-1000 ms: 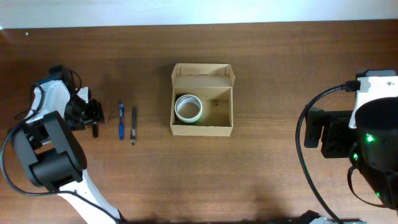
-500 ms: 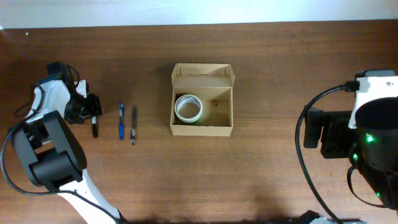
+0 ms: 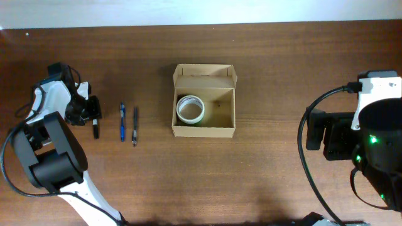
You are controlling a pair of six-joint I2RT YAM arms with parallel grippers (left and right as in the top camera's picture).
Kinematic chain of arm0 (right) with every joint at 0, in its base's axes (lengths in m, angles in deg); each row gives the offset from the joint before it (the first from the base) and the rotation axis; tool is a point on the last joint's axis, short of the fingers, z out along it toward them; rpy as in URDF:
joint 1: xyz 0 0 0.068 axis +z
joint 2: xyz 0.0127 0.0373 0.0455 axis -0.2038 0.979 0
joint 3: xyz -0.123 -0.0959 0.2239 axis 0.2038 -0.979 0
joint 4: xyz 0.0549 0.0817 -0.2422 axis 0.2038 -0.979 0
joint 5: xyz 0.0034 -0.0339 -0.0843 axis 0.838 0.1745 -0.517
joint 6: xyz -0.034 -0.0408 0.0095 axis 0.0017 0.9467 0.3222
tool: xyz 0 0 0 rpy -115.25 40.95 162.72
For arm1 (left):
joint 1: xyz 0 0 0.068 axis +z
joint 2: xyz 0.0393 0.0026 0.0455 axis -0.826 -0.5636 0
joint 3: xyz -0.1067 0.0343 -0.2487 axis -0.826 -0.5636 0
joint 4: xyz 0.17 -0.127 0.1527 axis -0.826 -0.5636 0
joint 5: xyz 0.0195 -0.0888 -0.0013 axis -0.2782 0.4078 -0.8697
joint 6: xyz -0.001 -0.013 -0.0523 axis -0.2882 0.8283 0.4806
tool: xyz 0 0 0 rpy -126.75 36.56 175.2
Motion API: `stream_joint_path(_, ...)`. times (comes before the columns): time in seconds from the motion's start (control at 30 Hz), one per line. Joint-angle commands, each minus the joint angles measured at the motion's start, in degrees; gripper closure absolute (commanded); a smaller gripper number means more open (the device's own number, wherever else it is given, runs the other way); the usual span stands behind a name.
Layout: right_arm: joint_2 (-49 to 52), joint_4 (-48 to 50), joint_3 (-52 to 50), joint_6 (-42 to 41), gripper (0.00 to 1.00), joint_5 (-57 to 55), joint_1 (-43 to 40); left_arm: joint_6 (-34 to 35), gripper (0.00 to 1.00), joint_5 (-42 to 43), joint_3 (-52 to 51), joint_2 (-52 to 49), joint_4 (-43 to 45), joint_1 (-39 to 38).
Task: Pack container
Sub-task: 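Lower the left gripper and grasp the black Sharpie marker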
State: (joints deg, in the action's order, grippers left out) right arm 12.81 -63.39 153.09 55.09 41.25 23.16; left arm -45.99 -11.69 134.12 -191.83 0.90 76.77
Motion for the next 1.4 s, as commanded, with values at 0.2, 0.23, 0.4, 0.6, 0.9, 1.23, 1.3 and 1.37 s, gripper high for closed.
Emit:
stream_joint_path(0.2, 0.04, -0.35, -0.22, 0.37, 0.01, 1.01, -0.15, 0.55, 0.50, 0.59, 0.83, -0.63, -0.57, 0.46)
stream_joint_path(0.23, 0.04, -0.35, -0.22, 0.37, 0.01, 1.01, -0.15, 0.55, 0.50, 0.59, 0.83, -0.74, -0.55, 0.46)
stream_joint_path(0.4, 0.04, -0.35, -0.22, 0.37, 0.01, 1.01, -0.15, 0.55, 0.50, 0.17, 0.83, -3.32, -1.01, 0.46)
stream_joint_path(0.6, 0.07, -0.35, -0.22, 0.37, 0.01, 0.98, -0.15, 0.55, 0.51, 0.17, 0.83, -5.11, -1.33, 0.46)
stream_joint_path(0.9, 0.07, -0.35, -0.22, 0.39, 0.01, 0.94, -0.15, 0.52, 0.57, 0.17, 0.85, -5.11, -1.18, 0.46)
stream_joint_path(1.23, 0.07, -0.35, -0.22, 0.37, 0.01, 0.94, -0.15, 0.48, 0.91, -1.99, 0.85, -5.09, -0.07, 0.46)
stream_joint_path(1.3, 0.07, -0.35, -0.22, 0.37, 0.01, 0.94, -0.15, 0.50, 0.97, -1.99, 0.85, -5.09, 0.09, 0.46)
stream_joint_path(1.37, 0.07, -0.35, -0.22, 0.37, 0.01, 0.94, -0.15, 0.50, 0.98, -1.97, 0.85, -5.09, 0.13, 0.46)
